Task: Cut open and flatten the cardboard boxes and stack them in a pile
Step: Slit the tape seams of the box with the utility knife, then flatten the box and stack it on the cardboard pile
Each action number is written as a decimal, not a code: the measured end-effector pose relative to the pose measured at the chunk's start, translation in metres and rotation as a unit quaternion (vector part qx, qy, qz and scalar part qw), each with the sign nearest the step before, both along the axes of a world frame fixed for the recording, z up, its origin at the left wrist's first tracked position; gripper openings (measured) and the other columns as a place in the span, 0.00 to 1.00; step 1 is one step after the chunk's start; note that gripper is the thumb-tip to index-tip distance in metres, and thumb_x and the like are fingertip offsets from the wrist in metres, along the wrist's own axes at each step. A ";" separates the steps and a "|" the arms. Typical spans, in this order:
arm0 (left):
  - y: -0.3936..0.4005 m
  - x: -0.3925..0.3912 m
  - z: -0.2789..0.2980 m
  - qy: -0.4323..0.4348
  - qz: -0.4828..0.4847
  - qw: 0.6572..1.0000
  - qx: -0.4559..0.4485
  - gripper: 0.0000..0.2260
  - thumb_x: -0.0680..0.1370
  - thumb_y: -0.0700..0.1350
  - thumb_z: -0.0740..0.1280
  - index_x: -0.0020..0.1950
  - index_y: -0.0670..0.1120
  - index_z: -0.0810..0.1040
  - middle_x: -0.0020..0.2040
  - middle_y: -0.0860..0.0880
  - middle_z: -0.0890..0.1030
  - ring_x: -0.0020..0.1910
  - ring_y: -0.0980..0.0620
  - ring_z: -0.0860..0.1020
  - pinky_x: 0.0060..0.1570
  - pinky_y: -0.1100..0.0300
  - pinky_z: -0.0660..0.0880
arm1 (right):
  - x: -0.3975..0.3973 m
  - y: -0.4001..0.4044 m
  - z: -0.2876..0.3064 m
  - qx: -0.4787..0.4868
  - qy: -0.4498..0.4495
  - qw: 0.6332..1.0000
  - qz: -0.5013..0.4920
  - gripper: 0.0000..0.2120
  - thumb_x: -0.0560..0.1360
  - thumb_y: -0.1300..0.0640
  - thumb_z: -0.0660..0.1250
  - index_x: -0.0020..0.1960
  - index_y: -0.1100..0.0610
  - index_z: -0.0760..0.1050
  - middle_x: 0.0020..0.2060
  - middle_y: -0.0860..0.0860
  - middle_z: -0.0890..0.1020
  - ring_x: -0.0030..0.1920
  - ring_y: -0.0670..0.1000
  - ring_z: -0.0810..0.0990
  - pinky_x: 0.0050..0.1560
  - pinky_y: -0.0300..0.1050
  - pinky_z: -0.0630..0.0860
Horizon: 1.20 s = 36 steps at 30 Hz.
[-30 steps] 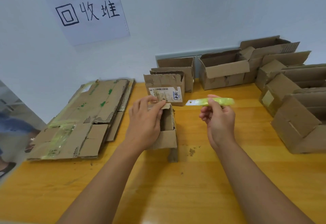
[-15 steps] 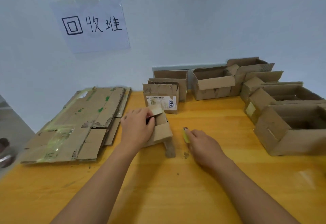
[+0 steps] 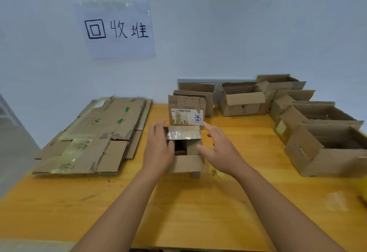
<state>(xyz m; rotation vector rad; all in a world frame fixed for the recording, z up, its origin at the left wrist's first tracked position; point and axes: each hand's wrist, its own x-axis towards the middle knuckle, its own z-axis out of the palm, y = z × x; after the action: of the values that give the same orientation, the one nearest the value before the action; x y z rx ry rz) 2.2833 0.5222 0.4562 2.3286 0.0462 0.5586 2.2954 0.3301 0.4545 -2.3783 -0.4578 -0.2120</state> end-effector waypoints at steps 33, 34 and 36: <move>0.019 -0.002 -0.015 -0.121 0.062 0.982 -0.129 0.05 0.84 0.48 0.57 0.52 0.54 0.72 0.40 0.56 0.77 0.40 0.57 0.77 0.38 0.51 0.77 | 0.022 0.026 0.020 -0.012 -0.037 0.999 -0.037 0.14 0.83 0.48 0.57 0.57 0.54 0.79 0.48 0.51 0.83 0.49 0.53 0.80 0.47 0.53 0.79; 0.019 -0.003 -0.013 -0.115 0.054 0.983 -0.134 0.05 0.84 0.49 0.58 0.53 0.54 0.73 0.42 0.58 0.77 0.42 0.59 0.76 0.39 0.55 0.76 | 0.022 0.028 0.021 -0.002 -0.029 0.999 -0.036 0.14 0.83 0.48 0.57 0.58 0.54 0.78 0.49 0.51 0.83 0.49 0.53 0.79 0.48 0.53 0.79; 0.019 -0.004 -0.013 -0.099 0.043 0.981 -0.163 0.04 0.83 0.49 0.60 0.55 0.54 0.74 0.46 0.61 0.77 0.47 0.65 0.75 0.44 0.62 0.74 | 0.023 0.030 0.020 0.026 -0.012 0.999 -0.041 0.13 0.83 0.48 0.57 0.58 0.53 0.77 0.49 0.50 0.82 0.49 0.51 0.79 0.47 0.52 0.78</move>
<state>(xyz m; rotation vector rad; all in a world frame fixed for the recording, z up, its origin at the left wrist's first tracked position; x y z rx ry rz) 2.2795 0.5413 0.4434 1.9510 0.1348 0.7629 2.3181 0.3601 0.4749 -2.3490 -0.3611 -0.2857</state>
